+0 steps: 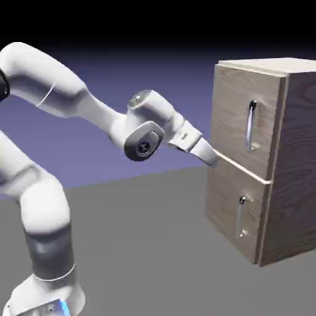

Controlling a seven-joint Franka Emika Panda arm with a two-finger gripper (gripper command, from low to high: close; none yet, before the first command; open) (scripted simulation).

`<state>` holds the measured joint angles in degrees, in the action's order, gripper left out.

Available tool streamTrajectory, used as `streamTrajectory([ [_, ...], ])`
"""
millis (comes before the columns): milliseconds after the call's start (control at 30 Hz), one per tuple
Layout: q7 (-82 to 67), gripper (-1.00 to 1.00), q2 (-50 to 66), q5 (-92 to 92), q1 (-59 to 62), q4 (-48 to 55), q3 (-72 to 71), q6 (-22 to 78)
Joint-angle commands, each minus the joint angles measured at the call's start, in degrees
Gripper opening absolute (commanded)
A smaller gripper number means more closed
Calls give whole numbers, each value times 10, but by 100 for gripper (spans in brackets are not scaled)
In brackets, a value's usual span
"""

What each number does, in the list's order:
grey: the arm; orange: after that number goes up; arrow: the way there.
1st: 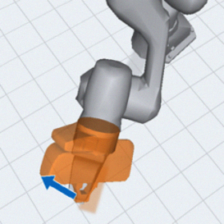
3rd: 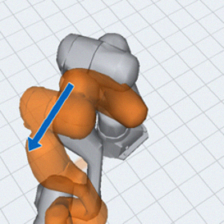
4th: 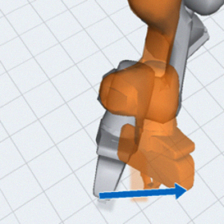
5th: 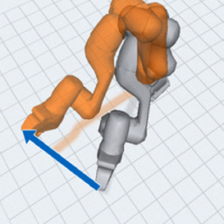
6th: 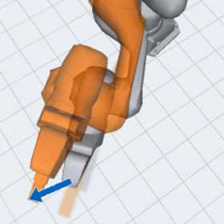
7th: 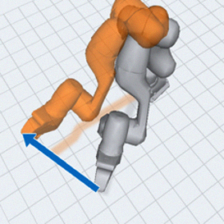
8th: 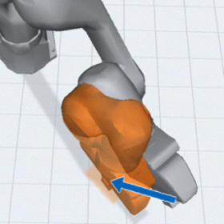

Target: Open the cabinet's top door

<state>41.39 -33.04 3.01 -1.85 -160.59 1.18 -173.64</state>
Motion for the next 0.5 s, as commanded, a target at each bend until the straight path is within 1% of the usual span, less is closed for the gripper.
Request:
streamTrajectory([
  [0, -9, 100, -3, 25, -10, 3, 10, 3],
  [467, -132, 100, -48, 374, -144, 51, 146, 46],
])
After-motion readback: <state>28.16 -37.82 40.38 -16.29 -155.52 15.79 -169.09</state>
